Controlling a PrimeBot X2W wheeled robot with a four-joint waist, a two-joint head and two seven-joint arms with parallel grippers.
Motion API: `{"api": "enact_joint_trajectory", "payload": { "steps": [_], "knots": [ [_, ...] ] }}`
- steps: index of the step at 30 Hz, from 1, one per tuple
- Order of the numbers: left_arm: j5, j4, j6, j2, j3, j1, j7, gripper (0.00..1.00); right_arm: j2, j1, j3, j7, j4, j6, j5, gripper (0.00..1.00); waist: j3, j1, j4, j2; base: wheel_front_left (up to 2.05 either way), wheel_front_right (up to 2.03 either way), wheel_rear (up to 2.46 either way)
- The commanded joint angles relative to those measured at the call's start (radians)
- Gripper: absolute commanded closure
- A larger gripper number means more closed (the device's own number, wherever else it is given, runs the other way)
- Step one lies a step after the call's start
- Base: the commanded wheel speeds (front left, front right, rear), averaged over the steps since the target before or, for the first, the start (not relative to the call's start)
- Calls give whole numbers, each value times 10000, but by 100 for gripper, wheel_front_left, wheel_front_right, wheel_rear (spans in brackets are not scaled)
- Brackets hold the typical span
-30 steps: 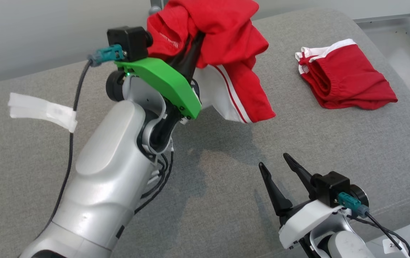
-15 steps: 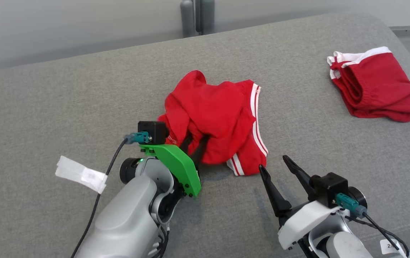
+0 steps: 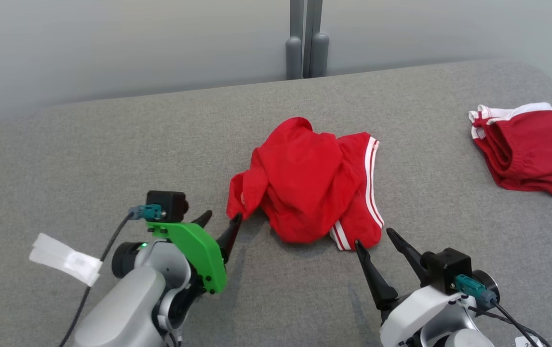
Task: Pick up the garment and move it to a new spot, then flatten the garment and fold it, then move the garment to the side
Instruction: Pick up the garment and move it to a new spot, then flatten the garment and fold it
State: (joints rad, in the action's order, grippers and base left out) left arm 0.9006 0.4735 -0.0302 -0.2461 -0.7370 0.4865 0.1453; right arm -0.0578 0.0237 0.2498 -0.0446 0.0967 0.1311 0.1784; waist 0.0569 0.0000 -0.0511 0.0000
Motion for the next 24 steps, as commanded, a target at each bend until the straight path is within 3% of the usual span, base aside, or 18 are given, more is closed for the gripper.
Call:
{"api": "enact_joint_trajectory", "payload": {
  "steps": [1,6,10,24],
  "knots": [
    [-65,-388,-215,-333,142,-205,67,0,-49,-152,-39,46,-69,-8,-9,0,-182,0,96,0,0,0,0],
    [-267,-1513,-797,-1172,290,-451,333,0,-71,-258,-83,127,-186,-8,-20,0,-255,0,31,0,0,0,0],
    [-415,-2018,-958,-1403,188,-571,469,0,-77,-233,-78,150,-272,-8,-54,0,-208,0,-62,0,0,0,0],
    [-1655,-1761,-1220,-1054,-805,-240,64,0,-45,29,-92,42,-399,-8,-71,0,386,0,-650,0,0,0,0]
  ]
}}
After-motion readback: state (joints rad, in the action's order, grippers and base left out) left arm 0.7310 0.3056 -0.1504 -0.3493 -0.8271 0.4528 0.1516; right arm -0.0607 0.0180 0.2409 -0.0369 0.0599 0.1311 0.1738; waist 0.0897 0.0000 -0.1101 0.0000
